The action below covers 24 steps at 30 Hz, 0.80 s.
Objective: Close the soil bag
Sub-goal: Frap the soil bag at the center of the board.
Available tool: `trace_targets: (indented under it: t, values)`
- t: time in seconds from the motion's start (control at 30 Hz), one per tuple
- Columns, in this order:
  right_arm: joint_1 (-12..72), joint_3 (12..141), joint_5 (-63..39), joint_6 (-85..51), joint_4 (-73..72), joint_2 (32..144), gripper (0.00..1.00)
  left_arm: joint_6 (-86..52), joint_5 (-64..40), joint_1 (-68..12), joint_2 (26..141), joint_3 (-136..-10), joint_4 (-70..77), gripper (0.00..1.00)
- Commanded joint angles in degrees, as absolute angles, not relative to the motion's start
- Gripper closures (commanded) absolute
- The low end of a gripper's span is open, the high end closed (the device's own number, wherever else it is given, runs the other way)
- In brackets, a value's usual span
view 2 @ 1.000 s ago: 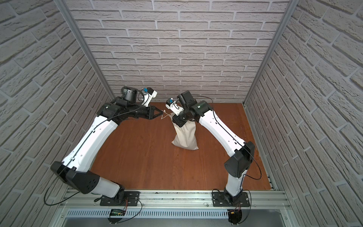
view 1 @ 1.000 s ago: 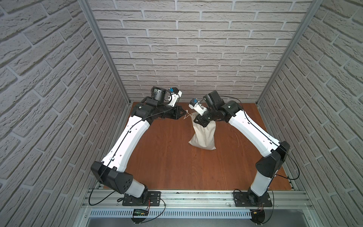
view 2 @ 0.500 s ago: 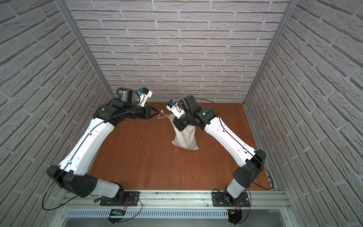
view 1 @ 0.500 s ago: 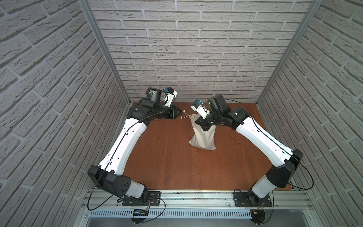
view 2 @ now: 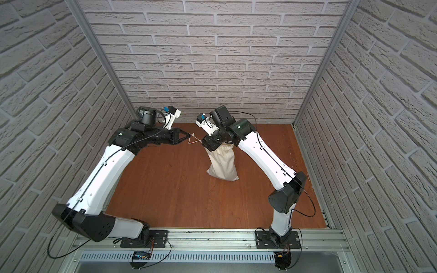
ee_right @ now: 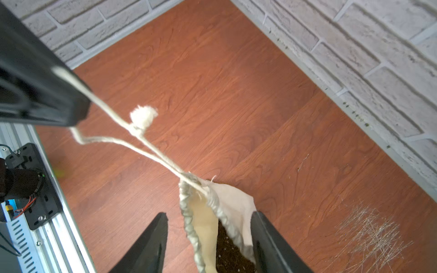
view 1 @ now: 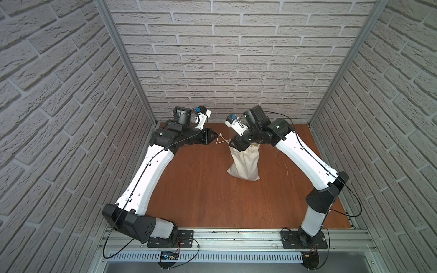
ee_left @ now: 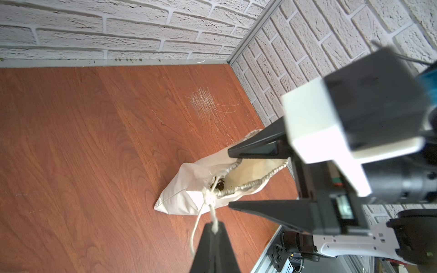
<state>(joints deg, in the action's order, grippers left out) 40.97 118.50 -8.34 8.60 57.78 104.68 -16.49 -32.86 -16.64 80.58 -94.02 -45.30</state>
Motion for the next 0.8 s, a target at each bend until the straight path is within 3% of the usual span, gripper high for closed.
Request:
trace_targets:
  t: [0.0, 0.13, 0.17, 0.27, 0.37, 0.53, 0.77]
  values:
    - [41.0, 116.77, -9.54, 9.05, 58.99, 103.69, 0.41, -16.35, -33.83, -15.89, 78.99, -93.34, -42.38, 1.0]
    - [41.04, 113.53, -9.06, 9.26, 57.84, 102.71, 0.46, -16.36, -33.93, -15.82, 79.1, -93.59, -42.59, 1.0]
    - [41.03, 113.37, -8.71, 9.19, 57.76, 102.66, 0.52, -16.35, -33.88, -15.77, 79.06, -93.56, -42.67, 1.0]
    - [41.04, 113.28, -7.14, 8.54, 57.35, 102.74, 0.82, -16.43, -33.83, -15.71, 78.94, -93.54, -42.72, 1.0]
    - [41.31, 112.26, -6.18, 7.55, 55.48, 101.64, 0.92, -16.91, -33.94, -15.61, 79.17, -93.41, -42.84, 0.98]
    - [42.73, 107.44, -3.78, 4.53, 50.08, 98.06, 0.97, -20.01, -34.11, -14.73, 78.14, -90.51, -40.32, 0.63]
    - [45.33, 103.24, -1.67, 2.82, 46.93, 96.46, 0.97, -26.44, -35.72, -14.04, 73.17, -80.55, -32.72, 0.41]
